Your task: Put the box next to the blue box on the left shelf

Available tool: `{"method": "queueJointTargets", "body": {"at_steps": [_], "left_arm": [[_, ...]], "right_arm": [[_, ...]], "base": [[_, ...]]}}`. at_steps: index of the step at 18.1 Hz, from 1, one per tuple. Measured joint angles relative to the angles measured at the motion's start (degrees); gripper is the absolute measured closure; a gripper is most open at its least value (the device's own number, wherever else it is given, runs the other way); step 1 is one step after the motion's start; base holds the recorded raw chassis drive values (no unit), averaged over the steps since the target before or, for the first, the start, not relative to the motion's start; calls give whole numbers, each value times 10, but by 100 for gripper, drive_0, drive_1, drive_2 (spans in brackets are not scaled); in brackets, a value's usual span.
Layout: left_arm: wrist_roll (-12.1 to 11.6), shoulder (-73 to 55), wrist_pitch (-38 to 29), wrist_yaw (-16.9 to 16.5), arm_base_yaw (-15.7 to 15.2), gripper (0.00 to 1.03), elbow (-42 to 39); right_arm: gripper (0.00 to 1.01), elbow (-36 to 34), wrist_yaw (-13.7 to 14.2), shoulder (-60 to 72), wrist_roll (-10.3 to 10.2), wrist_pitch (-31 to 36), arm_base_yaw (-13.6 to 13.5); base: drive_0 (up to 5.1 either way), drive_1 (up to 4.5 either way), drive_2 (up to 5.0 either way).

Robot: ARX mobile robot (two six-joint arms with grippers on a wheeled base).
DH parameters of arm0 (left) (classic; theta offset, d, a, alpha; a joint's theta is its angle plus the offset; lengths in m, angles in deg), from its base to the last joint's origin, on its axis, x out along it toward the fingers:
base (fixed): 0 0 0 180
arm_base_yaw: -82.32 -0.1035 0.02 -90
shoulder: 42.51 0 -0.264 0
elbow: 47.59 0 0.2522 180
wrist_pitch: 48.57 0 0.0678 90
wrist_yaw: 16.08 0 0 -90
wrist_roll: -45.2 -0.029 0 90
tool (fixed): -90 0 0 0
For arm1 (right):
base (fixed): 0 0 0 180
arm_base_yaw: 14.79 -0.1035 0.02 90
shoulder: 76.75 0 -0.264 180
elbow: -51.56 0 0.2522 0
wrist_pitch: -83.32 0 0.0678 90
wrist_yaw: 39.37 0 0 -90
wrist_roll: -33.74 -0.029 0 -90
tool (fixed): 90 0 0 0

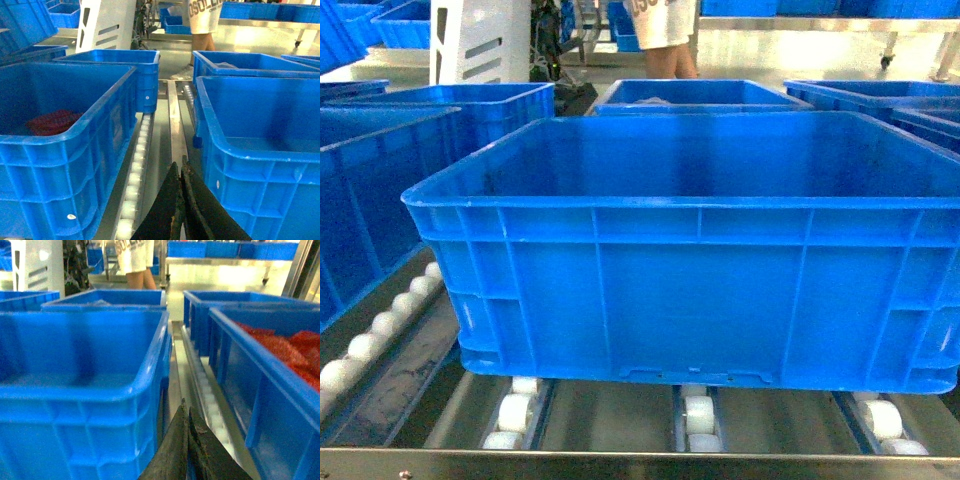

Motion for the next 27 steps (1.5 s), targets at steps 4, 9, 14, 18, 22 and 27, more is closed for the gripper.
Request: {"method": "queueJointTargets", "body": {"at_steps": [4, 9, 14, 18, 22, 27], "left_arm": [[0, 27, -22, -12, -13, 101, -33], [0, 181, 104, -57, -56, 101, -71], [0, 308, 218, -56, -56, 101, -76], [0, 376, 280, -57, -56, 101, -76], [0, 425, 328, -56, -56, 101, -76], [0, 471, 374, -57, -56, 101, -76]], "right_arm": [[100, -29, -4, -68, 0, -38, -3], [100, -64, -4, -229, 0, -161, -3], [100, -72, -4, -360, 0, -275, -3], [100, -72, -4, -430, 0, -341, -3], [100, -72, -4, -480, 0, -389, -3], [100, -72, -4, -529, 0, -438, -3]], "base": [[0, 0, 0], [0, 0, 0], [0, 0, 0], [0, 0, 0], [0, 0, 0], [0, 0, 0]]}}
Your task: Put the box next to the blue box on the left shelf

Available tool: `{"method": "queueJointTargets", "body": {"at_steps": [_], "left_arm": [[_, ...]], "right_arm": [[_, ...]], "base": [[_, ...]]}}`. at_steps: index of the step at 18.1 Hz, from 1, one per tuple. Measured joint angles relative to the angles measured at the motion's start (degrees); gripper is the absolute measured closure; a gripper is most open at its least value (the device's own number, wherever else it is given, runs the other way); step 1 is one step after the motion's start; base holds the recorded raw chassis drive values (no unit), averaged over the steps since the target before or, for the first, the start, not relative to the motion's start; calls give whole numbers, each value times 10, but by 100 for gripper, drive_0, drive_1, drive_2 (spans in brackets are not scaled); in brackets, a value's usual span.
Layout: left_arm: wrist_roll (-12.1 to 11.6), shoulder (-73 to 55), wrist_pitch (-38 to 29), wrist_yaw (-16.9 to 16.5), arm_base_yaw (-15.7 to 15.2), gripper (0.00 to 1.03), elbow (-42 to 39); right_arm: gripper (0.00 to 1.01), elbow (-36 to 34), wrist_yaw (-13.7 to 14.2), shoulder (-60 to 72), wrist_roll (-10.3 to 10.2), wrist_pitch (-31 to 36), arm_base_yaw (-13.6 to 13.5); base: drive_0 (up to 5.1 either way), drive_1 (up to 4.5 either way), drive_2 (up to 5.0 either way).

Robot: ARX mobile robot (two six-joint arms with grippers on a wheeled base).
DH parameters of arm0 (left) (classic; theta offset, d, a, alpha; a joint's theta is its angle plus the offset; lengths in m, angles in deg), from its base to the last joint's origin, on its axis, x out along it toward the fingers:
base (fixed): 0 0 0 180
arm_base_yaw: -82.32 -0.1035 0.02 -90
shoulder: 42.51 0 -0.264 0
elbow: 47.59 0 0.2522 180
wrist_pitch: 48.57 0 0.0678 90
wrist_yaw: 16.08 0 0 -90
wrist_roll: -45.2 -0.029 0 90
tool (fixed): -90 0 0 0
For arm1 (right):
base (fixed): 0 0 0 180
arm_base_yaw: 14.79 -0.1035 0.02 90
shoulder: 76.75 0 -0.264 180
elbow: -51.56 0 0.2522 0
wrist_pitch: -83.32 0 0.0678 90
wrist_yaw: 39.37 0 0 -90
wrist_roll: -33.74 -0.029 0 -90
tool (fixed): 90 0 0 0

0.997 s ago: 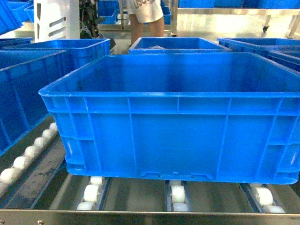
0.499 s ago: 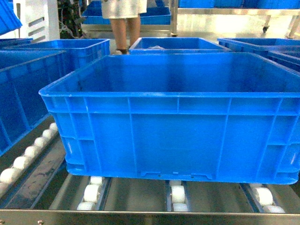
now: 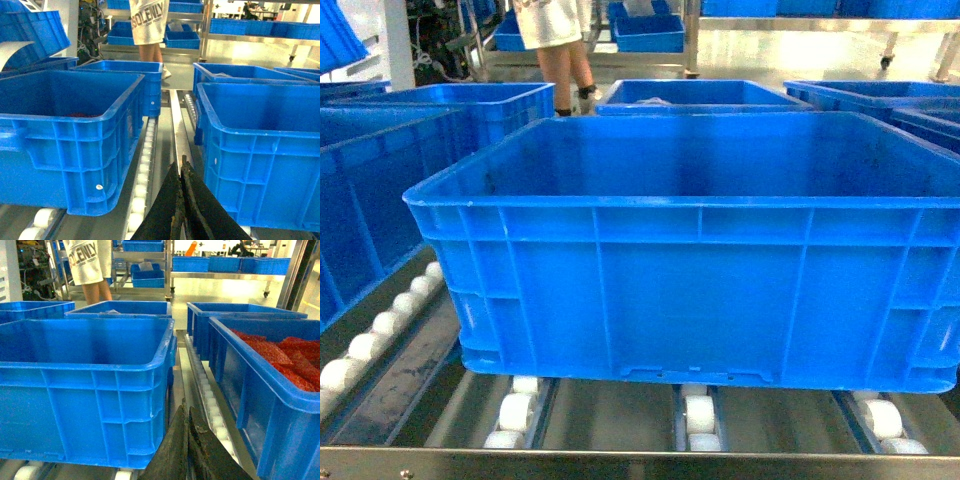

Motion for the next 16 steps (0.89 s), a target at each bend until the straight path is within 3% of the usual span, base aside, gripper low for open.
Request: {"method": "queueJointTargets", "body": {"at_steps": [8, 9, 10, 11, 16], "left_arm": [[0, 57, 55, 0, 0, 101, 0], [0, 72, 79, 0, 0, 101, 0], [0, 118, 150, -1, 0, 101, 0], [0, 151, 157, 1, 0, 101, 0], [-1, 150, 158, 0, 0, 101, 0]], "right_arm": [[100, 0, 0, -62, 0, -62, 0], [100, 0, 0, -67, 0, -67, 0], [100, 0, 0, -77, 0, -83, 0], [100, 0, -3, -129, 0, -162, 0], [100, 0, 0, -165, 0, -172, 0]], "base": [[0, 0, 0], [0, 0, 0], [0, 0, 0], [0, 0, 0], [0, 0, 0]]}}
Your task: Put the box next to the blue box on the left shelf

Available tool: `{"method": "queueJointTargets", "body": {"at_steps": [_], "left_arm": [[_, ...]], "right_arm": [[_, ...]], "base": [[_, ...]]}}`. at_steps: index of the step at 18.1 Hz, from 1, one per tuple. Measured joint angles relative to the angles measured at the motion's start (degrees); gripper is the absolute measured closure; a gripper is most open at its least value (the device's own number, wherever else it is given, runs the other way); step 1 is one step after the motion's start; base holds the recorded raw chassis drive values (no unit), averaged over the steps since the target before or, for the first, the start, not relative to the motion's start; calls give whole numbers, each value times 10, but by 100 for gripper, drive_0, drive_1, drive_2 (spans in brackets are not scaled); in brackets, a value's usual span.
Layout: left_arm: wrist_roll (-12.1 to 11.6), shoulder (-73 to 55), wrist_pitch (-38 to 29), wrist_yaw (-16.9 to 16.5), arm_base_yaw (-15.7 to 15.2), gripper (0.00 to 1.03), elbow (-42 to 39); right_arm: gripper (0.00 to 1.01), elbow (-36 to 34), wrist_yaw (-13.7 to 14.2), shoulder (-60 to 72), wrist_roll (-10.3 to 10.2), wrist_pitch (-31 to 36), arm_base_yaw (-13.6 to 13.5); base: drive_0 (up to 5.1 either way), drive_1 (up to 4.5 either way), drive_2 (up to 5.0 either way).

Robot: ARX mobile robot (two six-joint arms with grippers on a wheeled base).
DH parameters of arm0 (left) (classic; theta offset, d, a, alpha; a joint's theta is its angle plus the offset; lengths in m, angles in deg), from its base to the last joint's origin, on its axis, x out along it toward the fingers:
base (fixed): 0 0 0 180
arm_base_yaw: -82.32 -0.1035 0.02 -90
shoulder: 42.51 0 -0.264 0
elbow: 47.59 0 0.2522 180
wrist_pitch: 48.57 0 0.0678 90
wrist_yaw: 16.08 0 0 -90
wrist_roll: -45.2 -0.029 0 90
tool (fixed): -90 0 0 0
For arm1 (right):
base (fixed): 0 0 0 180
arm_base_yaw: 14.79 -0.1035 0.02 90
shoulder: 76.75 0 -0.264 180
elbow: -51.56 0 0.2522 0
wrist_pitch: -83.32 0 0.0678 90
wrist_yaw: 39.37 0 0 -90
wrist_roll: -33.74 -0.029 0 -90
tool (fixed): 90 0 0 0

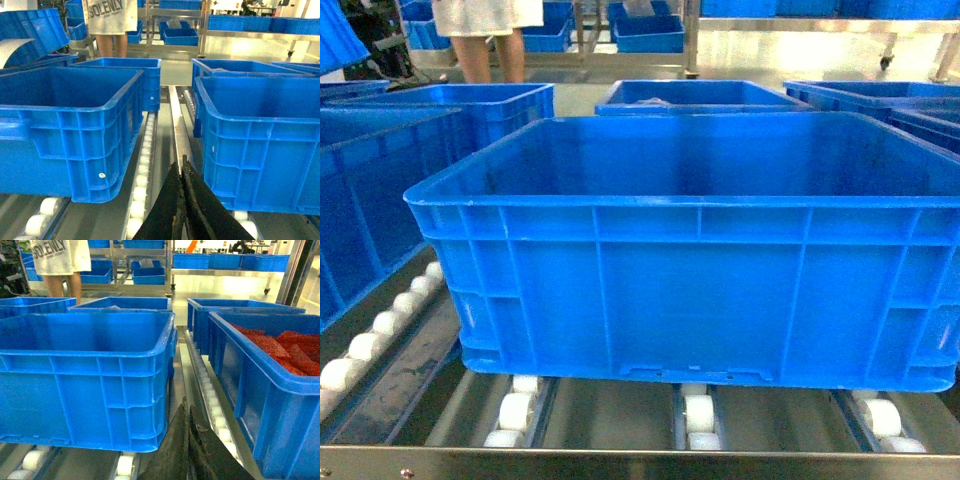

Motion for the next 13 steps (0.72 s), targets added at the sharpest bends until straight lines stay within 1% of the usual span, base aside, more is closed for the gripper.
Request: {"method": "queueJointTargets", "body": {"at_steps": [1, 2, 3, 4, 5, 8, 9, 10, 11, 12, 13], "left_arm": [[0, 0, 0, 0, 0, 101, 0], [0, 0, 0, 0, 0, 97, 0], [0, 0, -1, 0, 0, 88, 0], [0, 0, 0, 0, 0, 77, 0], [0, 0, 0, 0, 0, 62, 0], [0, 0, 0, 0, 0, 24, 0], [0, 0, 0, 0, 0, 15, 0], [0, 0, 0, 0, 0, 4, 0], [-1, 0, 0, 0, 0, 4, 0], [0, 0, 0, 0, 0, 6, 0], [0, 0, 0, 0, 0, 5, 0]], "right_arm": [[97, 0, 0, 0, 0, 0, 0], [88, 0, 0, 0, 0, 0, 0], [77, 0, 0, 0, 0, 0, 0], [68, 0, 0, 0, 0, 0, 0], [54, 0, 0, 0, 0, 0, 0], [15, 0, 0, 0, 0, 0, 0], [6, 0, 0, 0, 0, 0, 0], [1, 0, 0, 0, 0, 0, 0], [4, 0, 0, 0, 0, 0, 0], [3, 0, 0, 0, 0, 0, 0], [3, 0, 0, 0, 0, 0, 0]], "base": [[0, 0, 0], [0, 0, 0], [0, 0, 0], [0, 0, 0], [0, 0, 0], [0, 0, 0], [0, 0, 0], [0, 0, 0], [0, 0, 0], [0, 0, 0], [0, 0, 0]]}}
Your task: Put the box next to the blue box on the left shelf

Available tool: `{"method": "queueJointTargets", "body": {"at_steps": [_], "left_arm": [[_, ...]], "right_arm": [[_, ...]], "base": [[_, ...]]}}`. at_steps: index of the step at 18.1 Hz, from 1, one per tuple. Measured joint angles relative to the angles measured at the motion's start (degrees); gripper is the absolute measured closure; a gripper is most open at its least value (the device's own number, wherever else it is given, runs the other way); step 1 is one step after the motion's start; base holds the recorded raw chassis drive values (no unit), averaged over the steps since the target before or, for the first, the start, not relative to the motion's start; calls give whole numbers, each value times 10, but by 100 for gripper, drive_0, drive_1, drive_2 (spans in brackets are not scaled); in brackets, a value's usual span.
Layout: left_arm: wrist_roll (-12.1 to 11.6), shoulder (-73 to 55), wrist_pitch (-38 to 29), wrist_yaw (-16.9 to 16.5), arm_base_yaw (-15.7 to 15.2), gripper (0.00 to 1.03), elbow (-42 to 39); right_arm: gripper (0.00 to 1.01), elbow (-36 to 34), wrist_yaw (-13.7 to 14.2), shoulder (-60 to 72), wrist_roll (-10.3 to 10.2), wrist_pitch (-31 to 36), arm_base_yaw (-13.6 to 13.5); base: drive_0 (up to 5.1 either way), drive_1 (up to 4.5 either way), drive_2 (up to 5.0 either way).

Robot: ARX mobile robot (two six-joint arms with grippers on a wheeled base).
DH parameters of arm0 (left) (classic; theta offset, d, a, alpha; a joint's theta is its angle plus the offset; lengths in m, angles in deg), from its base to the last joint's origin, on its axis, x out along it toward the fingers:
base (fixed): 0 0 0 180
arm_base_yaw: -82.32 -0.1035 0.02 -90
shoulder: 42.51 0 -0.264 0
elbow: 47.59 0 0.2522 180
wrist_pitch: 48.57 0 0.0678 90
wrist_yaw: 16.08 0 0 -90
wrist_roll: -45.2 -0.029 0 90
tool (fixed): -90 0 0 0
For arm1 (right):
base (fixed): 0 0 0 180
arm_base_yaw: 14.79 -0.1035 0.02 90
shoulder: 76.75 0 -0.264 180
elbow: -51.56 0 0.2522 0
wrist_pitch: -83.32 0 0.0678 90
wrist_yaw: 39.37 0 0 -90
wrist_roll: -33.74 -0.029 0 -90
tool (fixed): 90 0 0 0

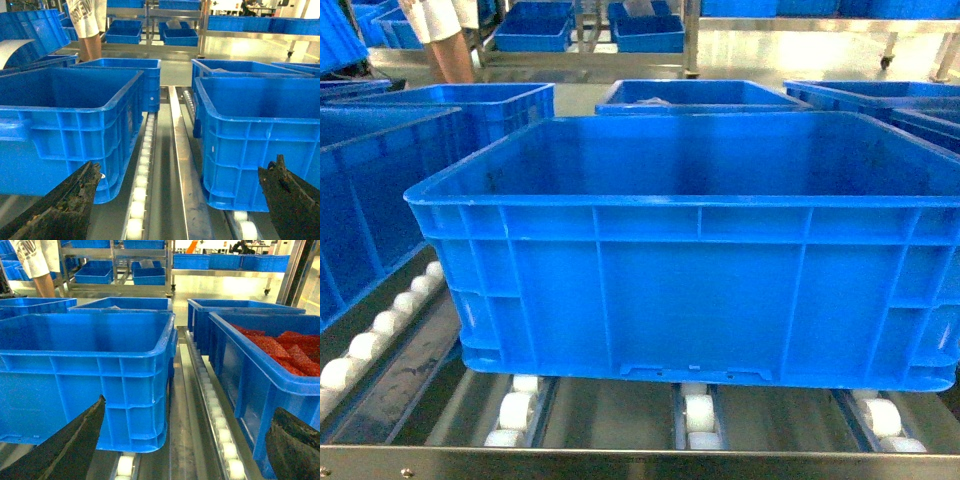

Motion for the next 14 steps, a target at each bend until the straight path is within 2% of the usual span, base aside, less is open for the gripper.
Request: {"method": "queueJointTargets", "body": {"at_steps": [14], "left_arm": [[0, 0, 0, 0, 0, 5, 0]], "right_arm": [[3, 0, 0, 0, 0, 0, 0]], "base": [[0, 0, 0]]}}
